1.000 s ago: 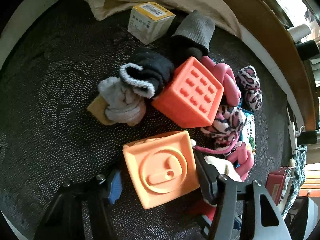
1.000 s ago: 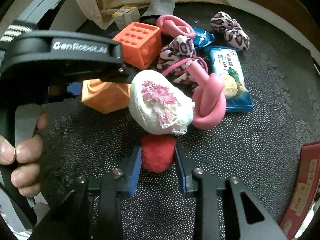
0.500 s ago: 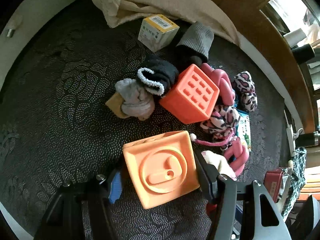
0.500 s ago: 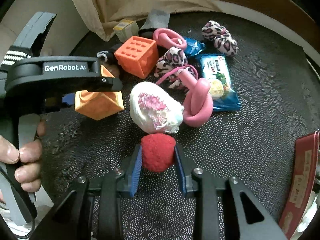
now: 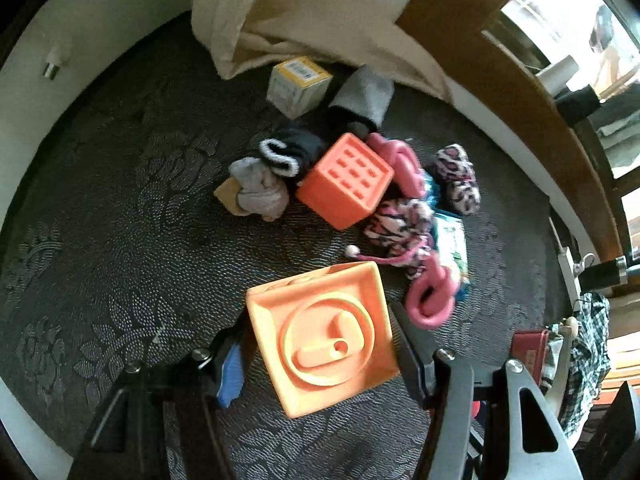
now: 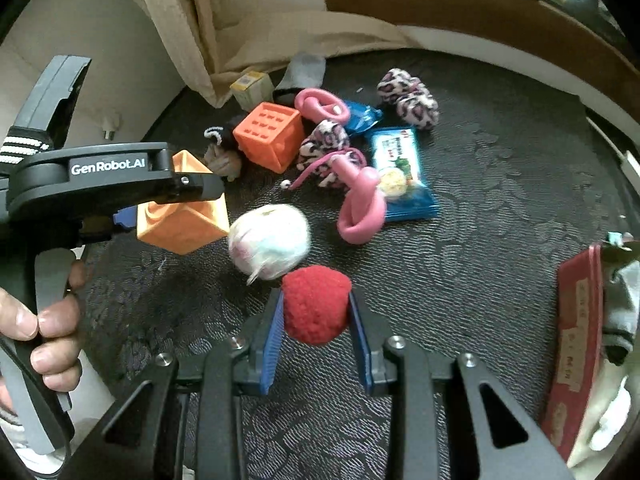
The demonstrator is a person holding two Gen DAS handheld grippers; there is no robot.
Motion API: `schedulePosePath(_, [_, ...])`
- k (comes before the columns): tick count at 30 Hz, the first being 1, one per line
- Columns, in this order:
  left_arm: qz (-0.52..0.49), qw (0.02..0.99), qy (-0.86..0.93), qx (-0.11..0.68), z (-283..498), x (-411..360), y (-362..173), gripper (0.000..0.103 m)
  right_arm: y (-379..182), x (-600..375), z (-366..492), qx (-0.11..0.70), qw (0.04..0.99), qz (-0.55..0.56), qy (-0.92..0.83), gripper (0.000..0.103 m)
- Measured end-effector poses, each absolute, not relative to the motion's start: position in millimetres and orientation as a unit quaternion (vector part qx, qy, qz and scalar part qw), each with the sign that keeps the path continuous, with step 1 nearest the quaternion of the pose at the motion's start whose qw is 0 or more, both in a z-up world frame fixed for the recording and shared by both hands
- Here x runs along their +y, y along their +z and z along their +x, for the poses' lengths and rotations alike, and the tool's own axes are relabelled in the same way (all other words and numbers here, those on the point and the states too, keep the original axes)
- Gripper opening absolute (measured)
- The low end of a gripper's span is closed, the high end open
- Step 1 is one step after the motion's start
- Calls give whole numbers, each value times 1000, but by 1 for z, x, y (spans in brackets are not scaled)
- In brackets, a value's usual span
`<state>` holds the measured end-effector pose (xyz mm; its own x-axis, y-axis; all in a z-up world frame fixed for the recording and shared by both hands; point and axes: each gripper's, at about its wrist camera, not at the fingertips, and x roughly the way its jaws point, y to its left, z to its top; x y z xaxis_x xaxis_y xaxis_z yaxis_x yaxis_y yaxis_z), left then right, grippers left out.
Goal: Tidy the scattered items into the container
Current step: 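Carry cube and pompom into the cardboard box and open both grippers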
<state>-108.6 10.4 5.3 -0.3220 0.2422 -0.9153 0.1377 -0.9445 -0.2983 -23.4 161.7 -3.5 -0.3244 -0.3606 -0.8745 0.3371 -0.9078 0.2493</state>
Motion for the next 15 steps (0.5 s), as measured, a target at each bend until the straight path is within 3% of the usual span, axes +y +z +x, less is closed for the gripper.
schedulePosePath(15, [-564,101,810,-127,-63,124,15,65,25,269,8,-26,142,510,-848,34])
